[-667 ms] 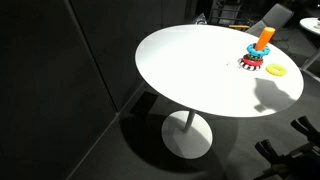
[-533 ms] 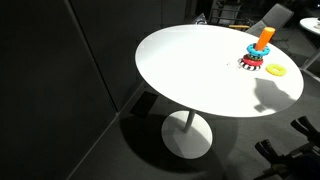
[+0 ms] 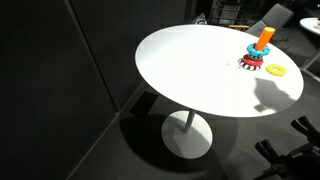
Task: Pick up orange ring and stack it on the rings stacking stand
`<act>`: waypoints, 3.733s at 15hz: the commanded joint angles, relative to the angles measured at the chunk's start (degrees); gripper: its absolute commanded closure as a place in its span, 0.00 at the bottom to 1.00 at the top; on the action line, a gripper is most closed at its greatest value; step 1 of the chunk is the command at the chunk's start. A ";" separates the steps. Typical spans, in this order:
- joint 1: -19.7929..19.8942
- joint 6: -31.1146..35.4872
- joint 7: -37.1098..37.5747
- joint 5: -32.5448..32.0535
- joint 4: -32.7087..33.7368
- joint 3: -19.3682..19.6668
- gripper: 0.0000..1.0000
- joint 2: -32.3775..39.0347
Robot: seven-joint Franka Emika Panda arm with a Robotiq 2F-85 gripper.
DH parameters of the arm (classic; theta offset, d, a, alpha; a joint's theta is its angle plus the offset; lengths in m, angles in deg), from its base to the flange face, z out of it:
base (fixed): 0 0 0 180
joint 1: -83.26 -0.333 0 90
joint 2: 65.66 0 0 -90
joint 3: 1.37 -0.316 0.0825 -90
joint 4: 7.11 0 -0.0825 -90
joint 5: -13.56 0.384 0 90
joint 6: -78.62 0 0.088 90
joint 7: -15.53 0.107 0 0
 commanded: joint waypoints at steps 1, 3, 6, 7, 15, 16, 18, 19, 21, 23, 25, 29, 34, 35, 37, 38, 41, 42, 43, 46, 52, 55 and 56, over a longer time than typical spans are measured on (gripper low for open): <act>-0.14 -0.13 0.08 -0.06 0.11 0.11 0.00 0.02; 0.33 -0.22 0.36 -0.33 0.94 0.34 0.00 0.73; 1.09 -0.34 0.34 -0.39 1.85 1.14 0.00 1.41; 1.49 -0.24 0.25 -0.48 2.13 1.53 0.00 1.72; 4.43 5.82 -3.77 -2.16 2.76 5.74 0.00 7.25; 4.75 6.63 -4.18 -2.47 2.93 6.23 0.00 8.46; 5.40 8.48 -5.16 -3.16 3.12 7.12 0.00 10.96; 5.68 9.43 -5.55 -3.49 3.16 7.45 0.00 12.05; 6.41 12.54 -6.38 -4.63 3.00 8.09 0.00 14.56; 7.17 16.31 -6.65 -6.28 2.83 8.51 0.00 16.98; 7.75 19.69 -6.83 -7.24 2.92 8.97 0.00 19.46; 8.64 23.34 -6.02 -8.34 3.48 9.21 0.00 23.56; 8.46 23.54 -5.35 -7.52 1.97 8.96 0.00 23.27; 8.46 23.53 -5.35 -7.52 1.97 8.96 0.00 23.24; 8.44 23.53 -5.35 -7.52 1.97 8.95 0.00 23.17; 8.44 23.54 -5.35 -7.52 1.97 8.95 0.00 23.18; 8.44 23.54 -5.35 -7.52 1.97 8.95 0.00 23.17; 8.44 23.54 -5.35 -7.52 1.97 8.95 0.00 23.17; 8.53 24.90 -5.01 -7.25 2.12 9.10 0.00 23.90; 8.59 26.11 -7.42 -6.77 2.81 9.79 0.00 25.94; 8.59 30.40 -14.57 -3.75 5.80 11.05 0.00 33.84; 9.10 32.12 -19.32 -1.20 8.37 10.92 0.00 38.27; 9.39 32.11 -20.97 -0.13 9.33 10.69 0.00 39.63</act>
